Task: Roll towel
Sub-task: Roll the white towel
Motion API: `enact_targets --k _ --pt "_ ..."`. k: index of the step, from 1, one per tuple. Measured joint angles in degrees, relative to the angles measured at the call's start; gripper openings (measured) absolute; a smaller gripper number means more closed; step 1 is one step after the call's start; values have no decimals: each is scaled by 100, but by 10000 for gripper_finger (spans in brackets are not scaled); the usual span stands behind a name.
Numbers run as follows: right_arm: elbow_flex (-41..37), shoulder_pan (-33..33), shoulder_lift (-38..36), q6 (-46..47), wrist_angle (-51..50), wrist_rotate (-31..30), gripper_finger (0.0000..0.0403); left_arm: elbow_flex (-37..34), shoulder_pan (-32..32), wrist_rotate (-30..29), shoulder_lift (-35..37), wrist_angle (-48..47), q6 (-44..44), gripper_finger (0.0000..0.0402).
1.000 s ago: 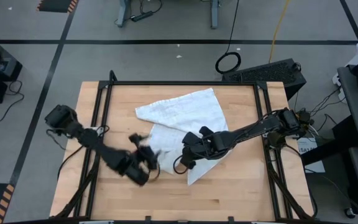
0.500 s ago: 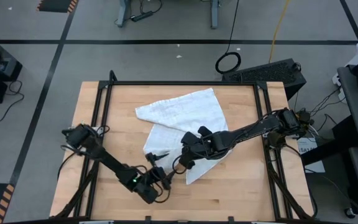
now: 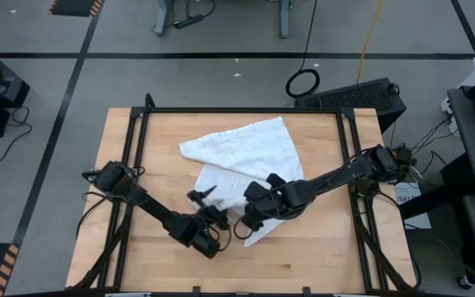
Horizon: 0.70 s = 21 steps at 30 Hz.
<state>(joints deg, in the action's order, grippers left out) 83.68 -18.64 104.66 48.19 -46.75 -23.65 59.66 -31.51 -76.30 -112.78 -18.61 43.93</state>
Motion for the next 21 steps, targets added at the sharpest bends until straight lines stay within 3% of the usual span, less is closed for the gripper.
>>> enact_targets --k 8,15,21 --pt "0 -206 0 217 -228 -4 0 -6 0 766 491 -2361 1531 287" --pt "0 -362 0 213 -225 258 0 2 -17 1299 730 -3810 2249 283" --pt "0 -444 0 163 -202 591 0 -5 -64 1671 763 -4407 2158 283"
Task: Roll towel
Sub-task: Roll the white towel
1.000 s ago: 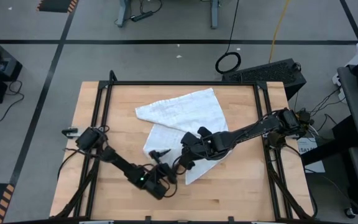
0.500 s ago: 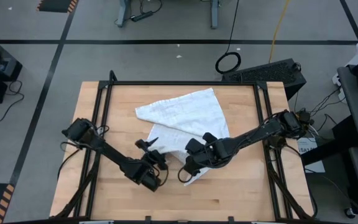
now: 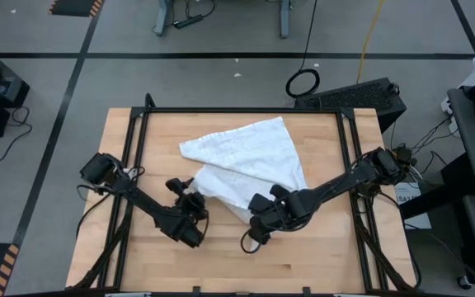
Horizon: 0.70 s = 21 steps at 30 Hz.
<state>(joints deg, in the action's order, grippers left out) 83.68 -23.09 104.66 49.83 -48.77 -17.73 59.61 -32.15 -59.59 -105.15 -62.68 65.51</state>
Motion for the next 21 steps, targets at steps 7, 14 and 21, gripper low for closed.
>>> enact_targets --k 7,14,21 --pt "0 -85 0 -162 68 96 0 0 -280 175 -1 77 -635 240" --pt "0 -94 0 -241 169 164 0 0 -597 108 -1 143 -640 150" --pt "0 -89 0 -448 561 171 0 0 -749 272 -1 597 -1510 130"
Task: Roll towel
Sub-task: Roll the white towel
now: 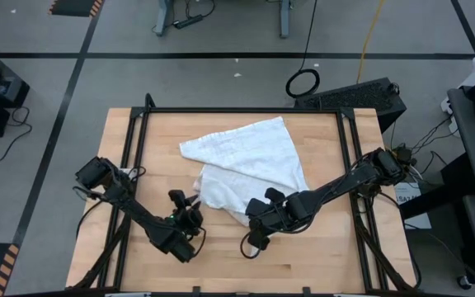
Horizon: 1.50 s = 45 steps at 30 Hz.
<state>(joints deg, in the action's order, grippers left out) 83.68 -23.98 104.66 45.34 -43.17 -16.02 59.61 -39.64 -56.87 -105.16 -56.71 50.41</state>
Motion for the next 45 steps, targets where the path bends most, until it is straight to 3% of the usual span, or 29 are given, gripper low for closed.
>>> enact_targets --k 6,12,25,30,34,40,45 --pt "0 -20 0 64 -78 312 0 -95 -386 424 0 612 -515 130" --pt "0 -21 2 -49 -126 443 0 -719 -519 528 0 1502 -1532 130" --pt "0 -19 2 -432 -142 414 0 -1005 520 1040 6 2937 -2773 127" --pt "0 -19 2 -536 -252 418 0 -1336 915 1930 63 3542 -3231 85" --pt "0 -61 2 -557 -261 418 2 -1369 874 2109 56 3539 -3292 19" --pt "0 -129 4 -557 -281 488 48 -1377 650 2366 341 3379 -3289 5" --pt "0 -195 4 -446 -198 1225 109 -1402 388 3350 988 3032 -3055 3"
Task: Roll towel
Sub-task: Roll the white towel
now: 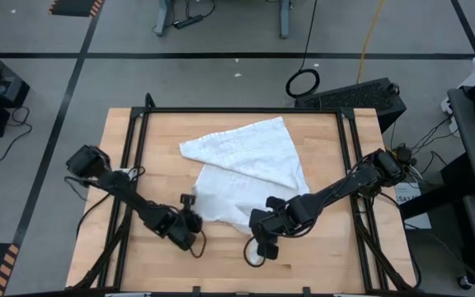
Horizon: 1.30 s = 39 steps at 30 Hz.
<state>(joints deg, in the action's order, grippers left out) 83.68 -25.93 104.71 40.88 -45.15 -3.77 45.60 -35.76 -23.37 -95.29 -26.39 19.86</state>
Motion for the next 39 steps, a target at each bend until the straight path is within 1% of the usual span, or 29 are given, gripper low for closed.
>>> enact_targets --k 2,7,9,10,13,15,16,17,18,20,22,24,26,30,32,34,36,37,39 --pt "0 -93 0 83 42 96 132 -1 -104 235 328 -72 116 2" --pt "0 -494 0 194 298 23 176 7 -430 632 904 -311 564 1" --pt "0 -733 0 341 343 -245 186 9 -573 655 1001 -395 758 1" --pt "0 -865 0 464 332 -449 189 9 -628 561 1007 -404 833 1" --pt "2 -1221 0 938 -1 -1385 190 9 -717 -107 986 -393 982 1" --pt "-56 -1406 47 1235 -283 -2293 183 3 -684 -546 905 -138 1079 5" --pt "-137 -1464 78 1348 -359 -2620 176 -17 -653 -633 864 56 1061 8" --pt "-258 -1502 110 1404 -412 -2817 169 -40 -605 -655 804 264 941 11" --pt "-403 -1519 126 1471 -440 -2912 160 -72 -561 -660 712 509 816 13" --pt "-677 -1482 131 1584 -452 -2894 138 -180 -454 -660 449 927 683 14" --pt "-863 -1322 127 1545 -480 -2921 115 -304 -343 -570 150 1208 678 13" --pt "-940 -1032 129 1222 -577 -3027 91 -361 -252 -426 -144 1436 783 8" --pt "-941 -659 111 717 -606 -3112 69 -353 -196 -408 -329 1420 1091 4" --pt "-940 360 -7 -635 -529 -2990 33 -341 -243 -87 -424 1321 1661 4" --pt "-940 963 -45 -1407 -391 -2753 20 -345 -399 100 -363 1292 1914 5" --pt "-942 1609 -59 -2115 -96 -2185 12 -347 -610 425 -249 1258 2148 5" --pt "-1050 2241 -66 -2788 412 -1366 7 -356 -780 658 -118 1225 2311 5" --pt "-1160 2530 -64 -3054 722 -952 7 -358 -849 700 -63 1217 2363 5" --pt "-1438 3086 -65 -3403 1360 -338 7 -366 -962 716 23 1198 2491 5"
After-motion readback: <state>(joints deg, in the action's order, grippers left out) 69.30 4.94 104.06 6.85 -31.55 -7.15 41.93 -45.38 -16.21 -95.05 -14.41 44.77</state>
